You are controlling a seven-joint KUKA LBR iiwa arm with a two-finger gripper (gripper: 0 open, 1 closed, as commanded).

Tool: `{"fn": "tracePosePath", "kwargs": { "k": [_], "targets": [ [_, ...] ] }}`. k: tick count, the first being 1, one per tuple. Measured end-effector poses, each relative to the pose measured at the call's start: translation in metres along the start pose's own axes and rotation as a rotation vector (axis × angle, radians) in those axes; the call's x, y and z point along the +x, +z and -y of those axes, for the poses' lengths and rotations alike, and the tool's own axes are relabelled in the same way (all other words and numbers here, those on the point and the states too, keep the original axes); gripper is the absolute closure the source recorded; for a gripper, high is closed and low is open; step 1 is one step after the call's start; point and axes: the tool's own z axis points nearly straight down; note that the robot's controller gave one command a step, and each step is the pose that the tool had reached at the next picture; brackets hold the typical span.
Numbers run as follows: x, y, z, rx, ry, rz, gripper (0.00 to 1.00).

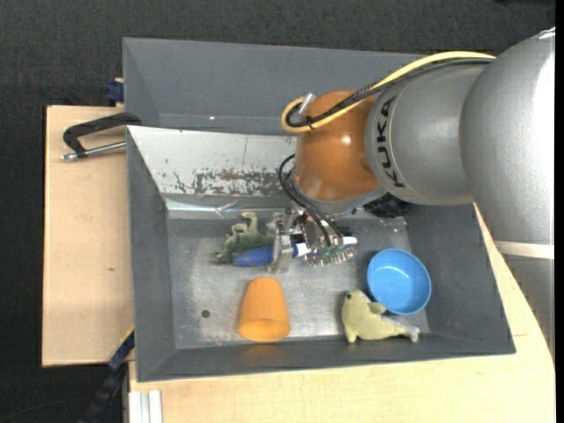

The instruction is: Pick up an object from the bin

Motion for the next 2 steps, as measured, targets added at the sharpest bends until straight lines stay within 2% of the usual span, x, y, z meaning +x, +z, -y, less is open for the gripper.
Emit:
{"fn": "tracePosePath", "kwargs": {
  "k": [1,2],
  "targets": [
    [0.001,-0.116,-0.001,0.0,-0.039,0.013,1.0],
    [-0.015,-0.198,-0.007,0.002,-0.588,0.011,1.0]
  ]
}}
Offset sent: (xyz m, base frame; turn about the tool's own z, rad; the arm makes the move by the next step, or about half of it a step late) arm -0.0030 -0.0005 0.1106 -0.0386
